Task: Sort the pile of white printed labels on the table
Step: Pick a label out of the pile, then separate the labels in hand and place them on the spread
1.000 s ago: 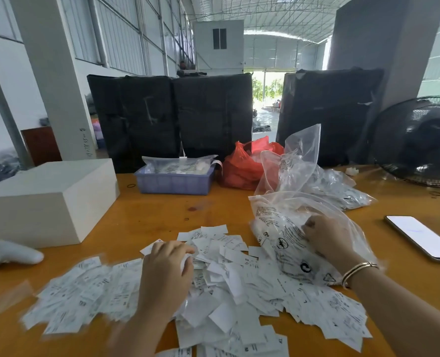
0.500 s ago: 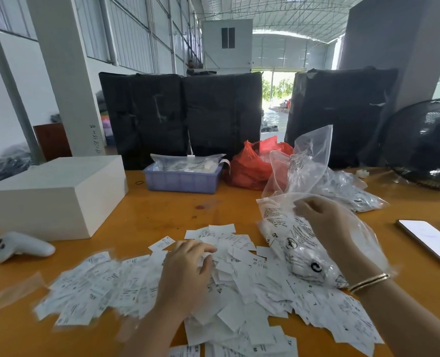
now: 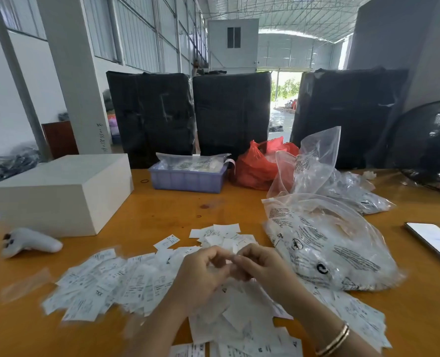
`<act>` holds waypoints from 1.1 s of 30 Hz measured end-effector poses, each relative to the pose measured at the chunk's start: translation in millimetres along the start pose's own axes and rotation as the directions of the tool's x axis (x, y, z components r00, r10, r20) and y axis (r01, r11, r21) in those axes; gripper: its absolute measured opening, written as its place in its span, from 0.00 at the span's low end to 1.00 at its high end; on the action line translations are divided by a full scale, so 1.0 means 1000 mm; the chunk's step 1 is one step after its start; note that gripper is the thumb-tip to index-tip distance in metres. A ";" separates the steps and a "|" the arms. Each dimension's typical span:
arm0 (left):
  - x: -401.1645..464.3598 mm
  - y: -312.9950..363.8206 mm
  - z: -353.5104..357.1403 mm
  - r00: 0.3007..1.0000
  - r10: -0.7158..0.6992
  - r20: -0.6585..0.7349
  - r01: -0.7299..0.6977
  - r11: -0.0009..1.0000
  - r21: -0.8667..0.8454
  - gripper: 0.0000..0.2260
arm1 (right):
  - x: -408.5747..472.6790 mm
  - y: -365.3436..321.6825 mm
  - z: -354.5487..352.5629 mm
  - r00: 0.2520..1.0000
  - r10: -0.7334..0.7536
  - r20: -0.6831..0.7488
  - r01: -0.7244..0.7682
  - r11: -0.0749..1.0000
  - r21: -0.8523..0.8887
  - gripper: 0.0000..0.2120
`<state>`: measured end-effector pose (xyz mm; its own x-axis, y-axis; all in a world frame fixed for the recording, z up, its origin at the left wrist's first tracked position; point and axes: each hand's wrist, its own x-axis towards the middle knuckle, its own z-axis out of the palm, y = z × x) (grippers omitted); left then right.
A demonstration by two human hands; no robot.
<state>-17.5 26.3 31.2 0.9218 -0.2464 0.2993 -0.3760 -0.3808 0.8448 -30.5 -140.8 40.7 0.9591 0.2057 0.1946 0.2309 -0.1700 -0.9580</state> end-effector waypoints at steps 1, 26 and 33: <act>0.001 -0.002 0.000 1.000 0.000 -0.020 0.000 1.000 -0.020 0.02 | 0.001 0.002 0.000 1.000 -0.017 -0.026 0.016 0.999 -0.029 0.06; 0.006 -0.012 0.003 0.978 -0.093 -0.187 0.058 0.982 -0.182 0.05 | 0.021 0.013 -0.009 0.856 0.098 -0.507 -0.030 0.990 0.140 0.10; 0.003 -0.011 0.010 0.987 -0.113 -0.110 0.087 0.972 -0.217 0.03 | 0.009 0.013 -0.008 0.894 0.233 -0.384 -0.044 0.897 0.440 0.02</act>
<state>-11.2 20.8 18.6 0.9631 -0.1023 0.2489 -0.2649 -0.1981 0.9437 -17.8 -148.8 31.3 0.9737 -0.2258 0.0317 0.0922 0.2627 -0.9605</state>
